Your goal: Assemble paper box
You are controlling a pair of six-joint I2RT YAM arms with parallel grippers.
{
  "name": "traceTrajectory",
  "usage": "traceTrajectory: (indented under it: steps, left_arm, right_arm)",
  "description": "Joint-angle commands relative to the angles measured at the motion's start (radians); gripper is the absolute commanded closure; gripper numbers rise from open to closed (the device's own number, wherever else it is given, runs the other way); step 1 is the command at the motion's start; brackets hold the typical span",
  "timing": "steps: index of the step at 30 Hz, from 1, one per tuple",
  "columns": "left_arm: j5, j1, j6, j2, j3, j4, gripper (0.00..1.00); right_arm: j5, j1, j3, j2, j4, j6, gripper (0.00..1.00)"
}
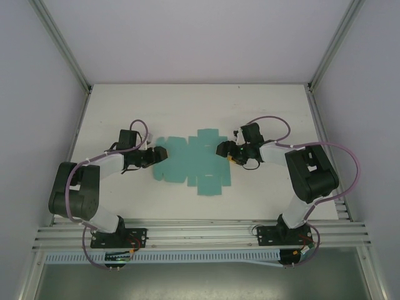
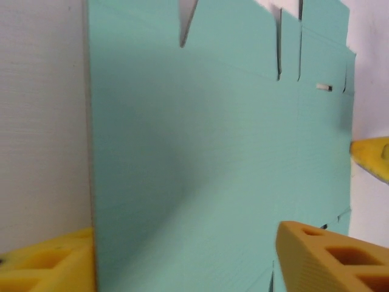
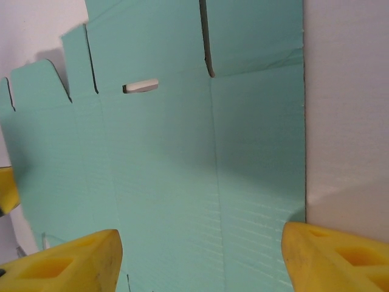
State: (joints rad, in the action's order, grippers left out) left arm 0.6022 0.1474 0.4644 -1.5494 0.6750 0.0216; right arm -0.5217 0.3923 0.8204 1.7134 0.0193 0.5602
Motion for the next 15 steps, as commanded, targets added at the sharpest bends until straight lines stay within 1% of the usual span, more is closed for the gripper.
traceTrajectory:
  steps: [1, 3, 7, 10, 12, 15]
  left_arm:
    - [0.119, 0.012, 0.009, -0.003, 0.021, -0.073, 0.53]
    - [0.12, 0.014, 0.019, 0.018, 0.018, -0.093, 0.67]
    - [0.101, 0.014, 0.014, 0.089, 0.011, -0.107, 0.99]
    - [0.097, 0.014, 0.023, 0.178, -0.01, -0.125, 1.0]
    - [0.107, 0.014, 0.041, 0.26, -0.036, -0.155, 1.0]
    - [0.132, 0.014, 0.076, 0.391, -0.062, -0.193, 1.0]
  right_arm:
    - [0.023, 0.005, -0.017, 0.039, -0.01, -0.011, 0.29]
    - [0.03, 0.002, -0.019, 0.031, -0.013, -0.017, 0.29]
    - [0.026, -0.018, -0.012, -0.005, -0.031, -0.038, 0.29]
    - [0.031, -0.043, -0.021, -0.08, -0.037, -0.057, 0.26]
    - [0.028, -0.063, -0.034, -0.154, -0.041, -0.08, 0.22]
    - [-0.021, -0.105, -0.066, -0.271, -0.031, -0.126, 0.17]
